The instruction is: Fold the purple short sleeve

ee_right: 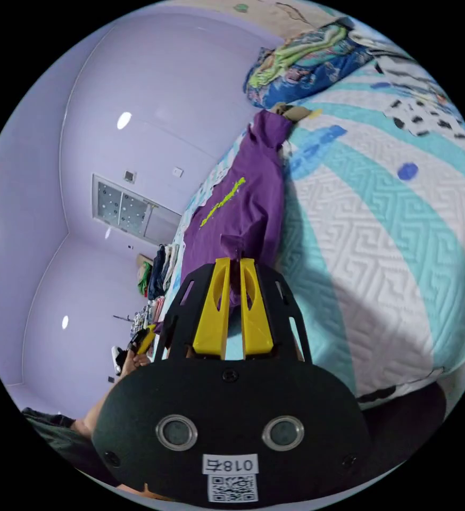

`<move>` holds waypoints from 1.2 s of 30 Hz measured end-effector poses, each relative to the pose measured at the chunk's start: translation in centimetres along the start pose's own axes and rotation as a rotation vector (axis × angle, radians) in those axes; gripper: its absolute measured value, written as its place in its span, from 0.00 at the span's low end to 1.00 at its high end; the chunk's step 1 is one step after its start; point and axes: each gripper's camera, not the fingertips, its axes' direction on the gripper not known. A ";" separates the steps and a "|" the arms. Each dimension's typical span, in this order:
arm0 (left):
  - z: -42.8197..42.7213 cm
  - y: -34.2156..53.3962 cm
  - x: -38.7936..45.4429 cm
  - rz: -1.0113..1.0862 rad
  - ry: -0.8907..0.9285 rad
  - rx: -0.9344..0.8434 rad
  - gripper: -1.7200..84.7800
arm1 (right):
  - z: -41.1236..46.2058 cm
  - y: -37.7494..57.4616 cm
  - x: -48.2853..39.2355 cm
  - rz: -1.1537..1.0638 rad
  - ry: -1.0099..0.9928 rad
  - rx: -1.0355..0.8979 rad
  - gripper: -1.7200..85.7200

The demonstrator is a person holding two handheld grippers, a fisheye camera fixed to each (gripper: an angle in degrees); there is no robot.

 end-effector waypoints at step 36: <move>-11.2 -19.9 22.7 0.364 -0.155 0.001 0.13 | -2.5 -8.6 0.9 -0.249 0.225 -0.114 0.15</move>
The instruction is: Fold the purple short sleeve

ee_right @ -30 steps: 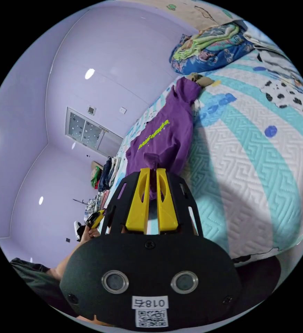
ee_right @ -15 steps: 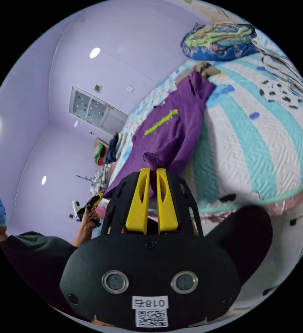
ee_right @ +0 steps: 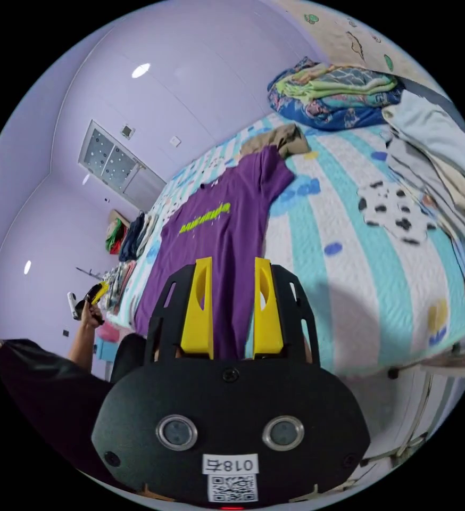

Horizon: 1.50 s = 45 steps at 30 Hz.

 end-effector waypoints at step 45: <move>2.8 -51.8 41.1 0.205 0.071 -0.064 0.13 | 5.4 -3.7 18.5 0.314 -0.165 0.119 0.15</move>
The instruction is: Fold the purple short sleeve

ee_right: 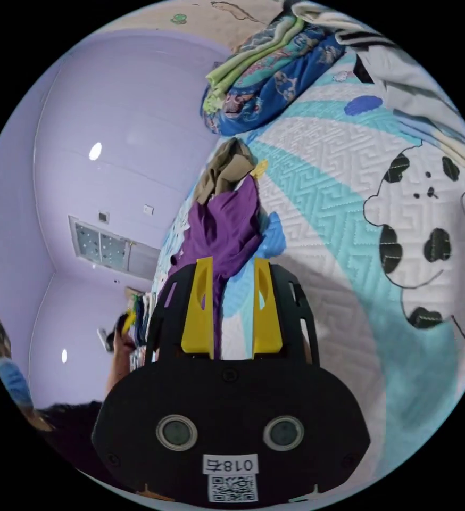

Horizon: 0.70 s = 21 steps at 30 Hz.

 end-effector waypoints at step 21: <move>32.0 -9.3 58.4 0.744 -0.059 -0.657 0.18 | -8.6 18.4 -5.3 -0.320 0.028 -0.510 0.17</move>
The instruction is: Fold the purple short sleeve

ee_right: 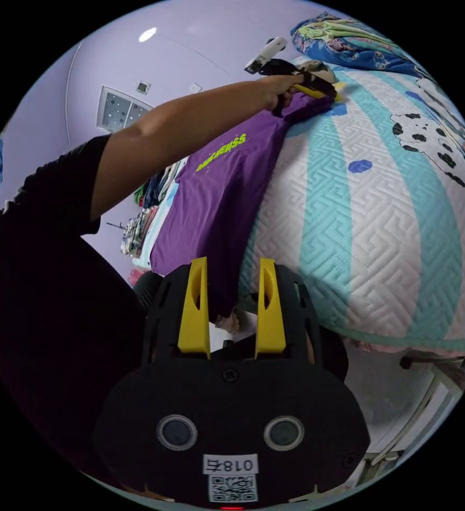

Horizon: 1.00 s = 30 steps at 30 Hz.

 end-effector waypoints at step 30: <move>-4.3 13.4 -19.1 -0.332 0.728 0.502 0.01 | 8.4 -4.2 -3.2 -0.025 -0.027 -0.443 0.04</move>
